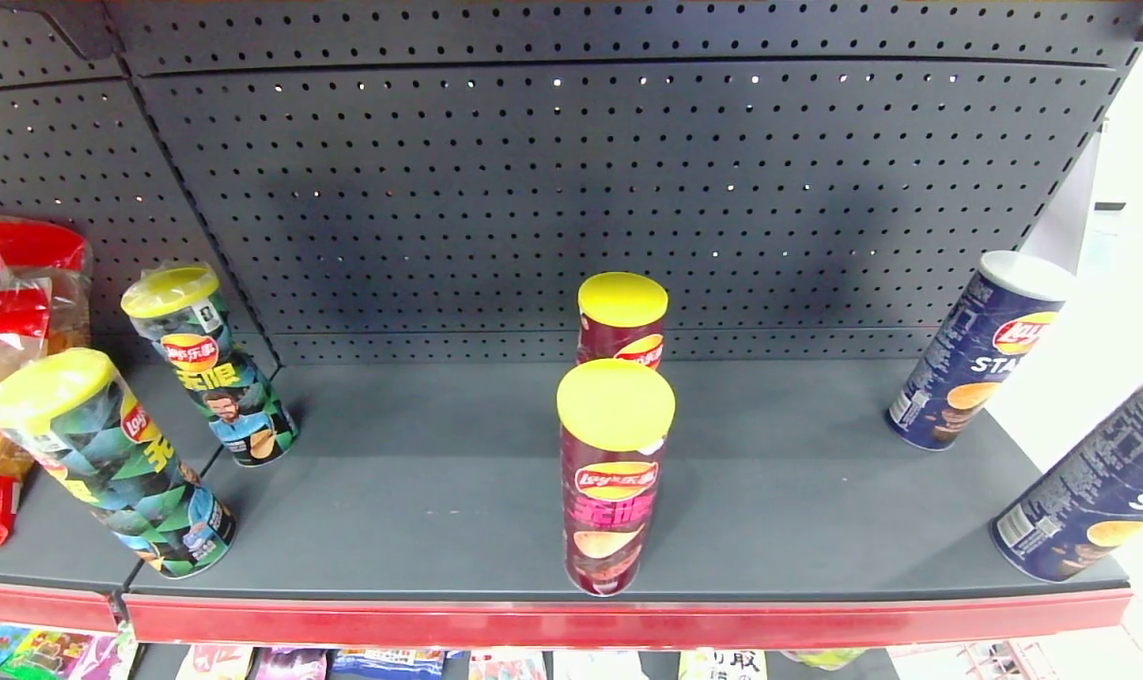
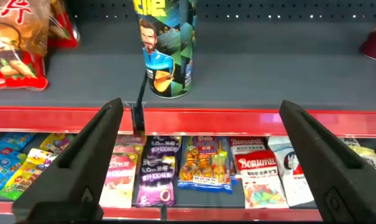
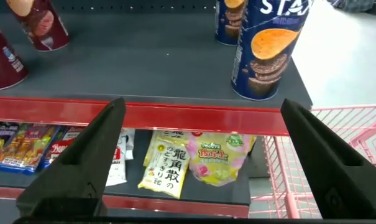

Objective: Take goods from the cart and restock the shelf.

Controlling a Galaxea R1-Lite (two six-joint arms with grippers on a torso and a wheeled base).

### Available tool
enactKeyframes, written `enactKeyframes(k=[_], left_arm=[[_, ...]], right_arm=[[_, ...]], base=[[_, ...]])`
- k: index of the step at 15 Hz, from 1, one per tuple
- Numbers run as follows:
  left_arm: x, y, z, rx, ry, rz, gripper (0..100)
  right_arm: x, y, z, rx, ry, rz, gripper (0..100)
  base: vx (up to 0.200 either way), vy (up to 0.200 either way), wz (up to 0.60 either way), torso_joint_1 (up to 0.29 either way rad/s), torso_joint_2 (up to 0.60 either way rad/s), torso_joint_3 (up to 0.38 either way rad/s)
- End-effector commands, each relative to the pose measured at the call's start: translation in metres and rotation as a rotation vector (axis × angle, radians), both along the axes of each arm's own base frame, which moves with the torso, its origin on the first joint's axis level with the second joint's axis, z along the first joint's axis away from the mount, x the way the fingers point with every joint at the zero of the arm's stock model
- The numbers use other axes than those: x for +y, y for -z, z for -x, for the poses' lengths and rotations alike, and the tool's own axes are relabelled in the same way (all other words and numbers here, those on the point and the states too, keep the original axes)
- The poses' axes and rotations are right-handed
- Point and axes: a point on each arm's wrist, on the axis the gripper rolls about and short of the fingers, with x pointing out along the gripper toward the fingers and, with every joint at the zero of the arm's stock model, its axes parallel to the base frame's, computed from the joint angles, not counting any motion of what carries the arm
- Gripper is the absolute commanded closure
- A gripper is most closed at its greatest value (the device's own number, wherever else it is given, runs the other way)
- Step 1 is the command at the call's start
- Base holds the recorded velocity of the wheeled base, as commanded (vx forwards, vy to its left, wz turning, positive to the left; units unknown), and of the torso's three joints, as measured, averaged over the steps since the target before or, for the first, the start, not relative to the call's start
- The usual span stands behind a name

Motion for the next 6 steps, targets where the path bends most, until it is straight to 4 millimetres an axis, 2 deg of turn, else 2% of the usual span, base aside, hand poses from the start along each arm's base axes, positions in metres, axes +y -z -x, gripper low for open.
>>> enactKeyframes(k=[1, 6], left_arm=[[0.0, 0.0, 0.0, 0.0, 0.0, 0.0, 0], [0.0, 0.0, 0.0, 0.0, 0.0, 0.0, 0]], right_arm=[[-0.0001, 0.0007, 0.0001, 0.0, 0.008, 0.0, 0], [-0.0006, 0.0005, 0.0001, -0.002, 0.027, 0.005, 0]], base=[[0.0, 0.0, 0.0, 0.0, 0.0, 0.0], [0.0, 0.0, 0.0, 0.0, 0.0, 0.0]])
